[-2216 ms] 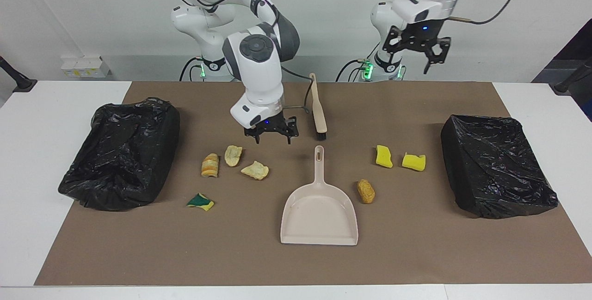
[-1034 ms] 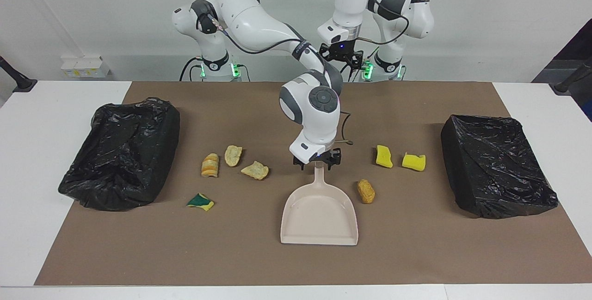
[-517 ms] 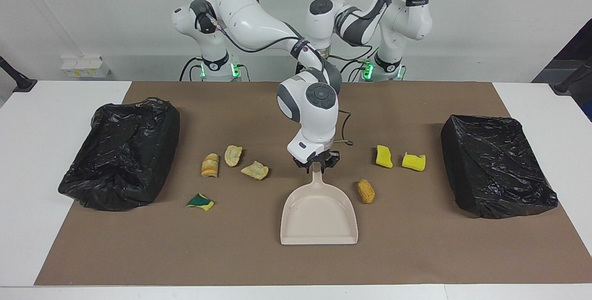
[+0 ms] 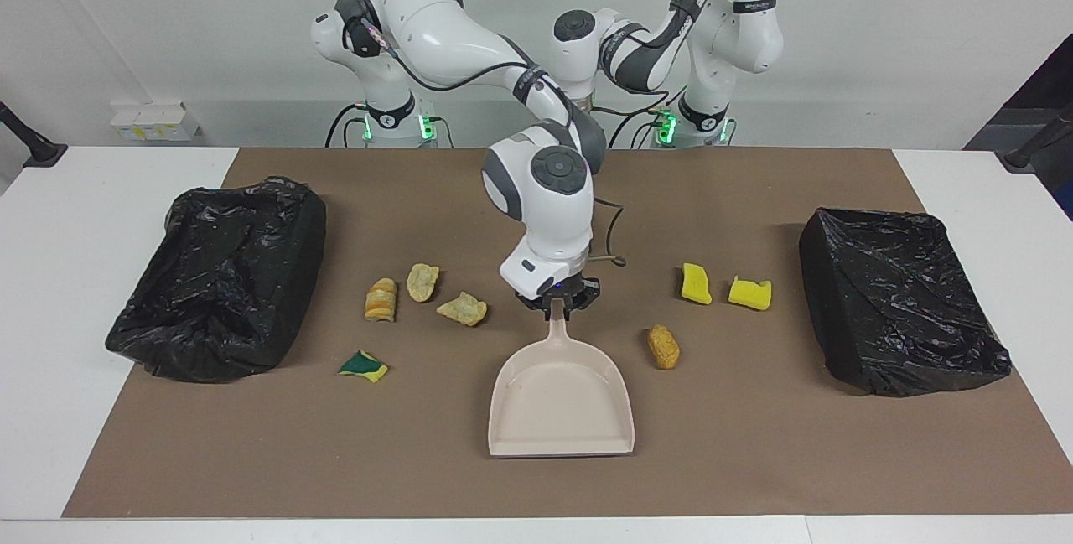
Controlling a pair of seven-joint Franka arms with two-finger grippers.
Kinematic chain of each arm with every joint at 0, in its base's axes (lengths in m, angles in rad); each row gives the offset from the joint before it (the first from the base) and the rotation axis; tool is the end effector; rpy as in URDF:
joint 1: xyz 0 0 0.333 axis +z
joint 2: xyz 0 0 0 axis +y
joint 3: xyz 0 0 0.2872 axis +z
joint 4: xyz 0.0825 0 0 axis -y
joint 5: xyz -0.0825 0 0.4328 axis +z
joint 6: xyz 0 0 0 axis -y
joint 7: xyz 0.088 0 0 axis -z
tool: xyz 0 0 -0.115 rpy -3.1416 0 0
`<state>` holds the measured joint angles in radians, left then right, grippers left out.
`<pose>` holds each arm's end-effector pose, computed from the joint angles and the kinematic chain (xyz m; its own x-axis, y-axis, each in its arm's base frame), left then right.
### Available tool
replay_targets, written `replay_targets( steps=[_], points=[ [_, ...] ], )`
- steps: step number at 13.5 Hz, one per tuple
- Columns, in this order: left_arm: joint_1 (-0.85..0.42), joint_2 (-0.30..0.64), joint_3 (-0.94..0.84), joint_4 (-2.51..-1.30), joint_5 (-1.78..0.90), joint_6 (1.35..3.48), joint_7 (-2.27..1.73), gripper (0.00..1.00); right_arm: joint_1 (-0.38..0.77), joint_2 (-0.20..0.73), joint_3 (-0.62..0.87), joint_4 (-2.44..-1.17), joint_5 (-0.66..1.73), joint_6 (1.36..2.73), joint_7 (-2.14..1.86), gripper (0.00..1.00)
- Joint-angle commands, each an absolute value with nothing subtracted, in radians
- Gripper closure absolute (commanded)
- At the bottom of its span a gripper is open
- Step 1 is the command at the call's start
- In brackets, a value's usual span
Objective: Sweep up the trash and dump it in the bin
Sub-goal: 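Grasp the dustpan with the right gripper while the left gripper grasps the brush, then lift the dustpan with the right gripper while the left gripper lifts the brush, then set the dustpan down with the right gripper while the left gripper sweeps sponges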
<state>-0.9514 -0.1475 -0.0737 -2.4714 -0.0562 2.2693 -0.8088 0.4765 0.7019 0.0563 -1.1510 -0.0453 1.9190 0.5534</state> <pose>0.2553 -0.4219 0.2736 0.9825 -0.1761 -0.0600 -0.1775 -0.9839 -0.0192 0.6813 0.3849 0.3494 0.9979 -0.0219 0.0608 -0.0202 -0.9994 -0.0291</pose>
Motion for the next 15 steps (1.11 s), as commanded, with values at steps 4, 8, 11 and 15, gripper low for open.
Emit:
replay_targets(
  steps=[4, 8, 11, 15],
  points=[
    [-0.870, -0.169, -0.054, -2.392, -0.032, 2.154, -0.810, 1.00, 0.330, 0.534, 0.072, -1.264, 0.052, 1.852, 0.179, 1.00],
    [-0.689, -0.231, -0.055, -2.316, 0.049, 1.968, -0.805, 1.00, 0.249, 0.503, 0.072, -1.267, 0.110, 1.743, -0.224, 1.00],
    [-0.528, -0.249, -0.054, -2.315, 0.125, 1.944, -0.724, 1.00, 0.255, 0.457, 0.071, -1.349, 0.081, 1.739, -0.441, 1.00],
    [-0.361, -0.233, -0.054, -2.316, 0.201, 1.950, -0.646, 1.00, 0.310, 0.367, 0.072, -1.534, -0.041, 1.799, -0.673, 1.00]
  ],
)
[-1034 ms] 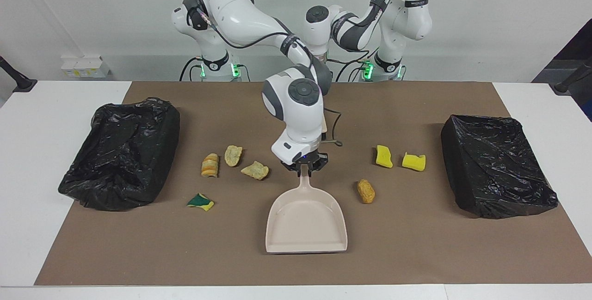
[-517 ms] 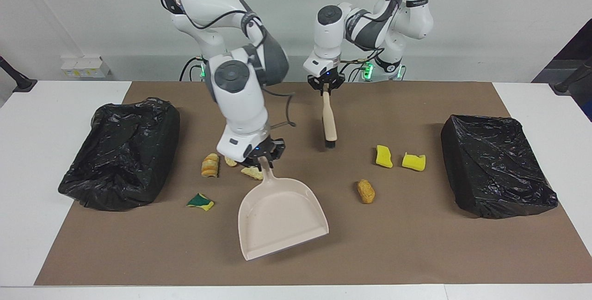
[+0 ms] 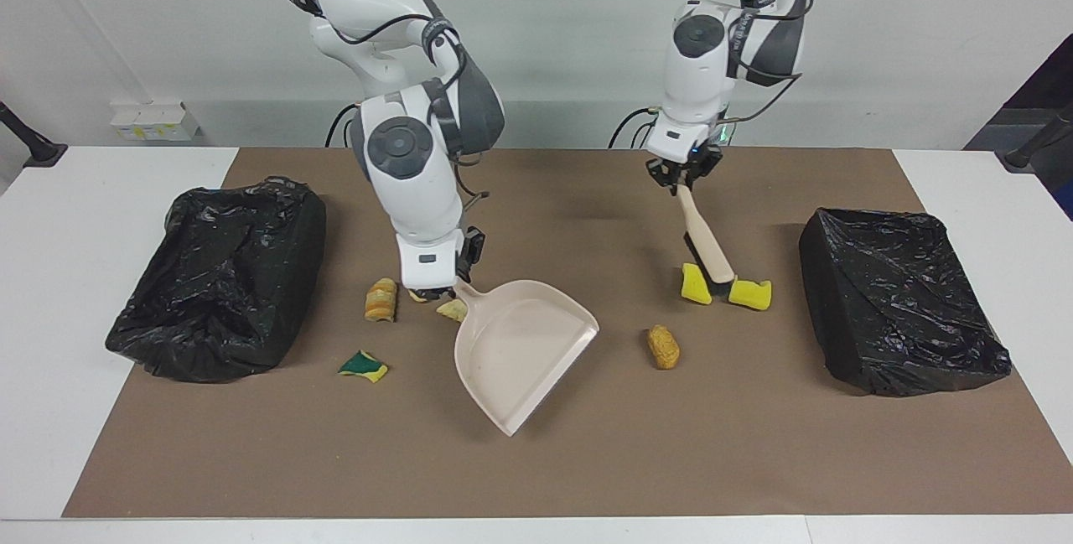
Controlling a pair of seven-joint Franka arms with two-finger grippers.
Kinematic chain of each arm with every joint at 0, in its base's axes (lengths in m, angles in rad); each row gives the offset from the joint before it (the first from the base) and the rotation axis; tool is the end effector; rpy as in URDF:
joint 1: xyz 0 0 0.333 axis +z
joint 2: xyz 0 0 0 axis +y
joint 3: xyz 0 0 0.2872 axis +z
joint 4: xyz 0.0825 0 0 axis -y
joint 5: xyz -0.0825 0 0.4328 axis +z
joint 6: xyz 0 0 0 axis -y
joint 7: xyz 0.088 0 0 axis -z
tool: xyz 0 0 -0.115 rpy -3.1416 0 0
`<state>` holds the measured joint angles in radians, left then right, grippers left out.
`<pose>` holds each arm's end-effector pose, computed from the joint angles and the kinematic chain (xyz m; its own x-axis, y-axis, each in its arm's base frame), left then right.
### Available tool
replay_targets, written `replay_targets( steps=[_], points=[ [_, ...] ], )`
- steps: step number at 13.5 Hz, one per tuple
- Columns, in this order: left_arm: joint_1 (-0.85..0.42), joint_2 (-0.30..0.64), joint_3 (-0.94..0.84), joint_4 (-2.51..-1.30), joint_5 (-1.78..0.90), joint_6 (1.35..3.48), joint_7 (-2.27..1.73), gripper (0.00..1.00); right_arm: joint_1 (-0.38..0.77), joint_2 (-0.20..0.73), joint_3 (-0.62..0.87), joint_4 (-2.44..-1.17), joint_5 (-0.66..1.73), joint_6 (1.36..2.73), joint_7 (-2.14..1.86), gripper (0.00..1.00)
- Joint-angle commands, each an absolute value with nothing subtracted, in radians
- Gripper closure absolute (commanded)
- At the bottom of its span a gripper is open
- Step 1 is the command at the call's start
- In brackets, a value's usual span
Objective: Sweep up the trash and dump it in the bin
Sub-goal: 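Set the dustpan down with the right gripper while the left gripper sweeps sponges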
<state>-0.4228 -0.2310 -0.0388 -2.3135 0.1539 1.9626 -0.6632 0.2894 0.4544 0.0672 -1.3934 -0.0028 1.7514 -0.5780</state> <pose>0.4584 -0.2153 0.3675 0.9906 0.1363 -0.0102 0.1319 -0.9731 -0.1887 0.6729 0.2433 0.3935 0.5947 0.8013 -0.0652 0.7978 -0.5982 -0.0745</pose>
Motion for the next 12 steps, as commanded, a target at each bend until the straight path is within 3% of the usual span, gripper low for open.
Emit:
replay_targets(
  steps=[1, 5, 12],
  points=[
    [-0.323, -0.230, -0.054, -2.316, 0.227, 1.954, -0.606, 1.00, 0.328, 0.364, 0.072, -1.557, -0.072, 1.821, -0.737, 1.00],
    [-0.223, -0.193, -0.055, -2.327, 0.327, 1.951, -0.580, 1.00, 0.357, 0.394, 0.074, -1.598, -0.100, 1.900, -0.969, 1.00],
    [-0.212, -0.147, -0.060, -2.411, 0.316, 2.048, -0.595, 1.00, 0.385, 0.426, 0.074, -1.606, -0.143, 1.944, -1.055, 1.00]
  ],
)
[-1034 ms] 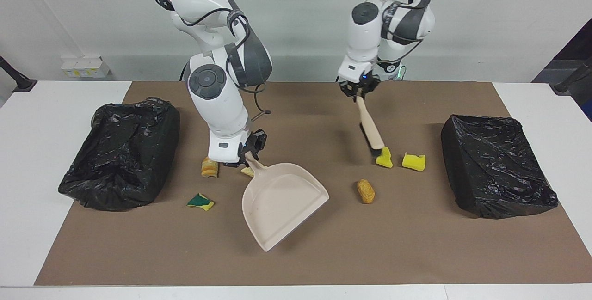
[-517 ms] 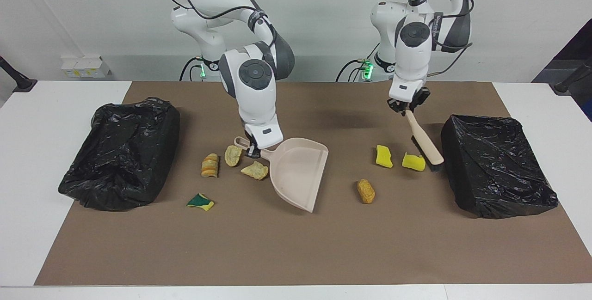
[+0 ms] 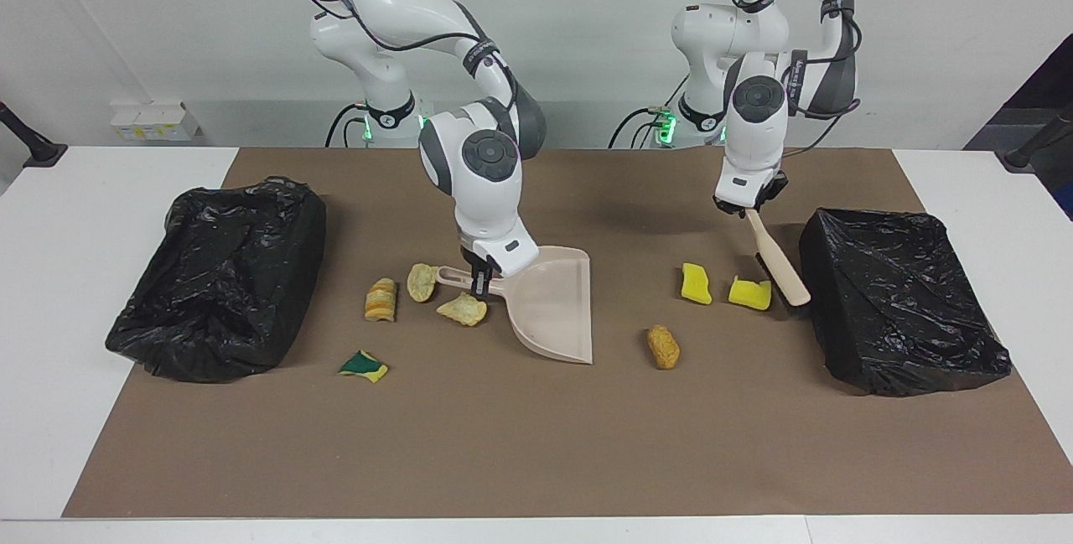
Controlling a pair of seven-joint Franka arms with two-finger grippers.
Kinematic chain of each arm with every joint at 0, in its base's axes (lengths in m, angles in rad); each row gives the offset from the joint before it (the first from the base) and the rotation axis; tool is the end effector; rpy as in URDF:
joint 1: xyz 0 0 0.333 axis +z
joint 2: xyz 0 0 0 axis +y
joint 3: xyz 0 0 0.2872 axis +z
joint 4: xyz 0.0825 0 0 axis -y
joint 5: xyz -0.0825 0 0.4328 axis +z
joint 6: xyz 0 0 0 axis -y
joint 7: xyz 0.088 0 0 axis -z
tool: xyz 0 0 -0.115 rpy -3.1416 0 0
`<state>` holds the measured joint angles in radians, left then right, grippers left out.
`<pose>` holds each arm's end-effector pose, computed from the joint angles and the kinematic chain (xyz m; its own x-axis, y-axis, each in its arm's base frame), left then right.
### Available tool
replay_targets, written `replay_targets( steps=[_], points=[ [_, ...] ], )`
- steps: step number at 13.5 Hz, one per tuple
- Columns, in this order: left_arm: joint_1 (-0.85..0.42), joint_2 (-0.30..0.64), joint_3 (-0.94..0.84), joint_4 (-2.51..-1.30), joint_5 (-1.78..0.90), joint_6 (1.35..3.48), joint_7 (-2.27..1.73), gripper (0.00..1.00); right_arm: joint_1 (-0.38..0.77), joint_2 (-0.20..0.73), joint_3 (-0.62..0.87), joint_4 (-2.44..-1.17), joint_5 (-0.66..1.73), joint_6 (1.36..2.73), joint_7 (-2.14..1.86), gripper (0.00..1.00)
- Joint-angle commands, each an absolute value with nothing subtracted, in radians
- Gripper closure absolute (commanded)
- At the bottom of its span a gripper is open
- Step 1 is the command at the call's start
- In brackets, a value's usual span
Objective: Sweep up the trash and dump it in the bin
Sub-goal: 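Set the dustpan down with the right gripper while the left gripper sweeps sponges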
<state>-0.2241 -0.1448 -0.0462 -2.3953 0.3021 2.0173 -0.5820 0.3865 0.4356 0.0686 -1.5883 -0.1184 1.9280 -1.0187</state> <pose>0.4771 -0.1114 0.2914 0.9839 0.1616 -0.0759 0.1275 -0.9337 -0.3345 0.6327 0.2949 0.3212 0.0525 0.9918 -0.1162 0.9975 -0.0576 -0.0409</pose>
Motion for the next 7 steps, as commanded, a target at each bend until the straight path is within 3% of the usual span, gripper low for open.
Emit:
replay_targets(
  steps=[1, 7],
  points=[
    [-0.219, -0.149, -0.061, -2.416, 0.296, 2.046, -0.592, 1.00, 0.387, 0.426, 0.074, -1.608, -0.143, 1.944, -1.055, 1.00],
    [-0.345, -0.137, -0.063, -2.407, -0.026, 2.097, -0.591, 1.00, 0.387, 0.426, 0.074, -1.624, -0.143, 1.951, -1.058, 1.00]
  ],
)
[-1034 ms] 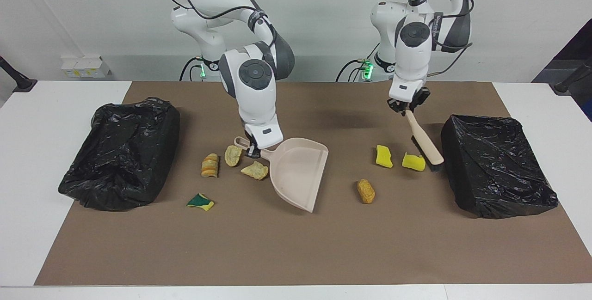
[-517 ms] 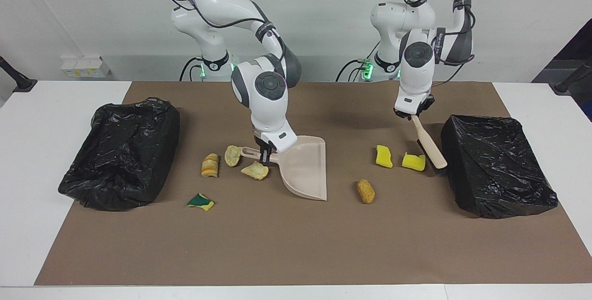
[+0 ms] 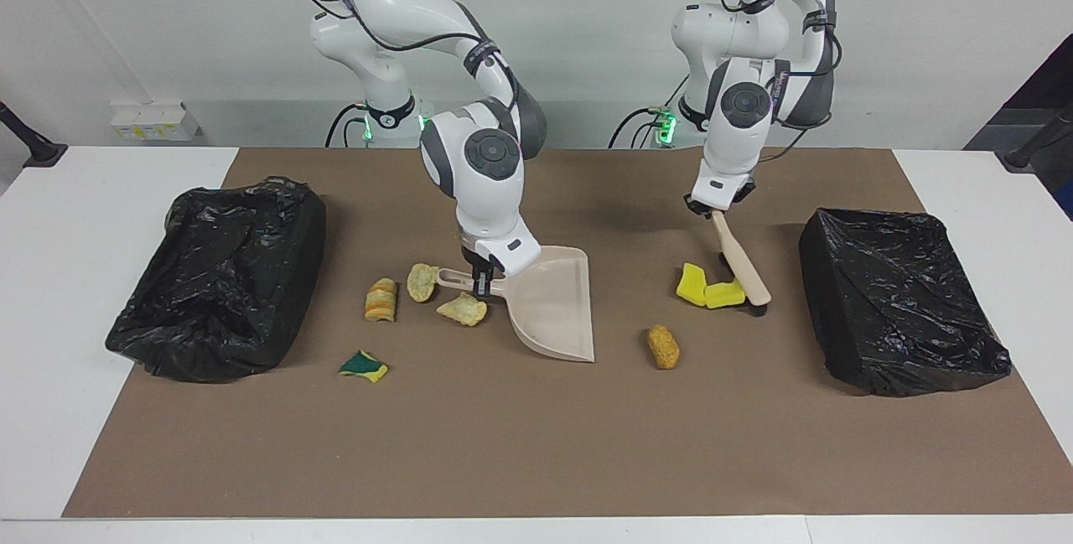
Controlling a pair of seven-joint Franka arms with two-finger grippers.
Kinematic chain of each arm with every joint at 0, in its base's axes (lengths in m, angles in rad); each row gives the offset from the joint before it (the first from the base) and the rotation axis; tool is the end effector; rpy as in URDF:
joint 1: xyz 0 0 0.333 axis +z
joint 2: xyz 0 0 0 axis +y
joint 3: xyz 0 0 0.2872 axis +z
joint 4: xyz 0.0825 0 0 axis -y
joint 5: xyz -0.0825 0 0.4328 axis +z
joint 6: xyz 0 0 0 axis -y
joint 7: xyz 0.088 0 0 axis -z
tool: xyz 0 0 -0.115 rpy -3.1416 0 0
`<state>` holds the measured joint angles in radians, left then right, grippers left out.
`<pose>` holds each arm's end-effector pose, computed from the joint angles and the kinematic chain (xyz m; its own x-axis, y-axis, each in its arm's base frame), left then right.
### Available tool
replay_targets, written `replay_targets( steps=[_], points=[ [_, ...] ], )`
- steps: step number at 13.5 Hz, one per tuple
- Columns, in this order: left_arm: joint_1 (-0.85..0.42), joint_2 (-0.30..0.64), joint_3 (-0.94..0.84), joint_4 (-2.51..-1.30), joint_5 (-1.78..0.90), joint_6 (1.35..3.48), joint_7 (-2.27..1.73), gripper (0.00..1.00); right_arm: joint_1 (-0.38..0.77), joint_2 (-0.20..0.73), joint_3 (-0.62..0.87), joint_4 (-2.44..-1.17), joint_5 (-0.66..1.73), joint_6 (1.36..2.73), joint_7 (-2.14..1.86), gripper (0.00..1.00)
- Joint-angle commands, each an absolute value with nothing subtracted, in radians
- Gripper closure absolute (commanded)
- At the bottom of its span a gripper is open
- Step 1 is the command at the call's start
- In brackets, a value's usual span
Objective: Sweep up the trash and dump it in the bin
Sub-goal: 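Sweep the yellow sponge pieces into the dustpan with the left gripper's brush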
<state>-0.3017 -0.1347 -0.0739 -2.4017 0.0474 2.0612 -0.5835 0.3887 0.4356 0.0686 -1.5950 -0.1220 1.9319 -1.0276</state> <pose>0.4580 -0.1767 0.2838 0.9707 0.1910 -0.1459 0.1688 -0.9739 -0.1517 0.6312 0.2957 0.3182 0.0393 0.9920 -0.1198 0.9981 -0.0447 -0.0430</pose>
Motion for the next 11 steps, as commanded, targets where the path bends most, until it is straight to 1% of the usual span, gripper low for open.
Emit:
replay_targets(
  steps=[1, 3, 5, 9, 11],
  points=[
    [-0.360, -0.127, -0.064, -2.404, -0.066, 2.130, -0.595, 1.00, 0.387, 0.426, 0.074, -1.626, -0.143, 1.951, -1.058, 1.00],
    [-0.391, -0.074, -0.064, -2.367, -0.141, 2.170, -0.633, 1.00, 0.387, 0.426, 0.074, -1.629, -0.143, 1.959, -1.057, 1.00],
    [-0.442, -0.031, -0.066, -2.350, -0.161, 2.233, -0.688, 1.00, 0.394, 0.426, 0.074, -1.637, -0.143, 1.973, -1.054, 1.00],
    [-0.482, 0.011, -0.067, -2.284, -0.273, 2.269, -0.686, 1.00, 0.405, 0.426, 0.072, -1.640, -0.141, 1.979, -1.051, 1.00],
    [-0.540, 0.017, -0.066, -2.260, -0.316, 2.272, -0.677, 1.00, 0.405, 0.426, 0.074, -1.640, -0.141, 1.979, -1.049, 1.00]
  ],
)
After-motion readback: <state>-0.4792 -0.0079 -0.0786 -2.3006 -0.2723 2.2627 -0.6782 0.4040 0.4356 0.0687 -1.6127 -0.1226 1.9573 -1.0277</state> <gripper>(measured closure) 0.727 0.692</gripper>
